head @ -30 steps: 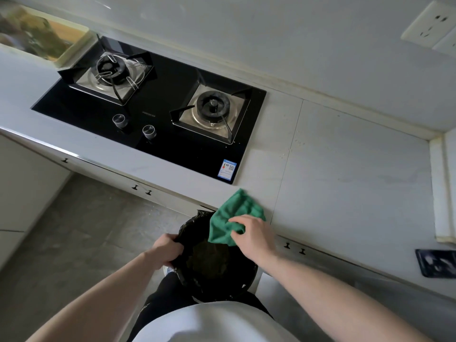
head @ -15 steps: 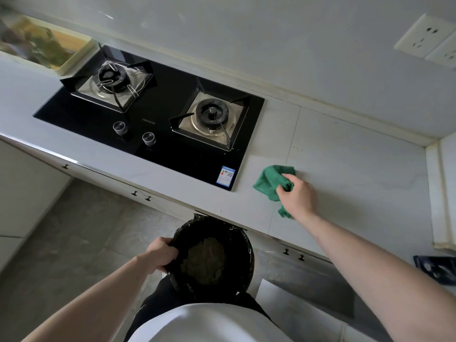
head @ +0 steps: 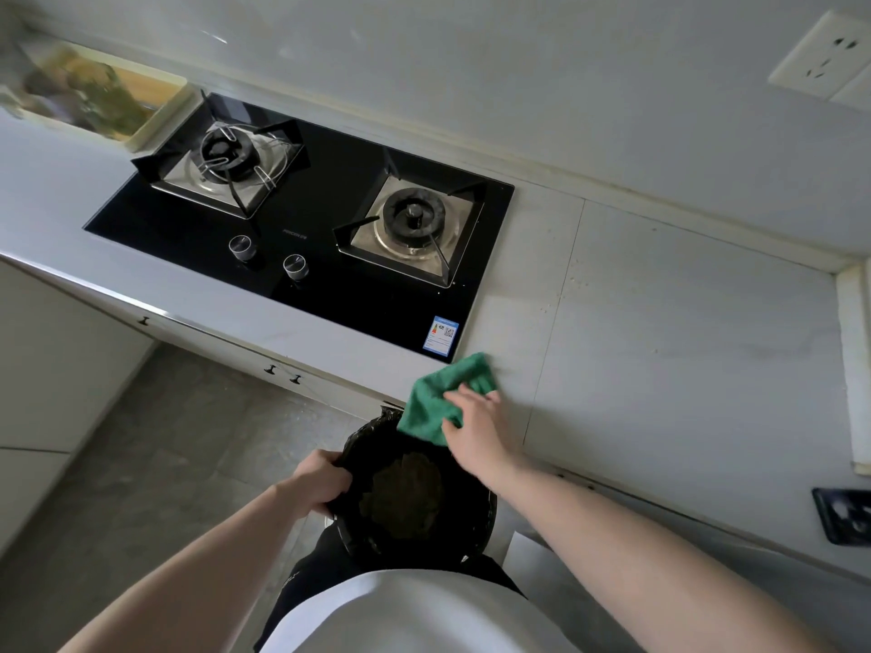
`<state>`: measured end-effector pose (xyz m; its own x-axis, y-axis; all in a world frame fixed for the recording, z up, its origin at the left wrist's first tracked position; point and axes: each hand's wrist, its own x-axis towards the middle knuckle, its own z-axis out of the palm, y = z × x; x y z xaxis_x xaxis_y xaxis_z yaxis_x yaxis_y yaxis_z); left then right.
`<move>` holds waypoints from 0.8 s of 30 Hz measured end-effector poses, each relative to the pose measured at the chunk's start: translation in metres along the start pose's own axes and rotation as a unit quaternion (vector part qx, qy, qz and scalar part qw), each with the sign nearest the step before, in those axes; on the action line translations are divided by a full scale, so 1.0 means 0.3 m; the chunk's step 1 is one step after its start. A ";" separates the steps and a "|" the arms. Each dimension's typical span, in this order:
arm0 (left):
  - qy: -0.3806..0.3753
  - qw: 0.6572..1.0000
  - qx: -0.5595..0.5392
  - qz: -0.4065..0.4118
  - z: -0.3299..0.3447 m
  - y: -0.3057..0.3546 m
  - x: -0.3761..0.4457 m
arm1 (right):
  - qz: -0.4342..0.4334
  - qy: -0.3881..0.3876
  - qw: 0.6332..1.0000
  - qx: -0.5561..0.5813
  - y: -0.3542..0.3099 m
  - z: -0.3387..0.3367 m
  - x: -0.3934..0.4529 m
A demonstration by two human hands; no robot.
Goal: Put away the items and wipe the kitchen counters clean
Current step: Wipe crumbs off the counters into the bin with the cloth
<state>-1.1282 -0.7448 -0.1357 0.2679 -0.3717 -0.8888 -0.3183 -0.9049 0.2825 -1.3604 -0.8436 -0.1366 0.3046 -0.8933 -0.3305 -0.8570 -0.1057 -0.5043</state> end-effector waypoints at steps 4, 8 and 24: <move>0.004 1.000 0.004 -0.003 -0.003 0.002 -0.012 | -0.084 -0.085 0.993 0.002 -0.056 0.000 -0.112; 0.008 1.000 -0.001 -0.002 -0.004 0.001 -0.018 | -0.051 -0.047 0.997 0.027 -0.025 -0.101 -0.088; 0.013 1.000 0.012 -0.001 -0.008 0.005 0.023 | 0.107 0.281 0.953 0.023 0.417 -0.567 0.481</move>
<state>-1.1247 -0.7491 -0.1408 0.2928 -0.3751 -0.8795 -0.3389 -0.9009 0.2713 -1.4945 -1.0600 -0.1115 -0.1575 -0.9866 0.0425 -0.8514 0.1139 -0.5121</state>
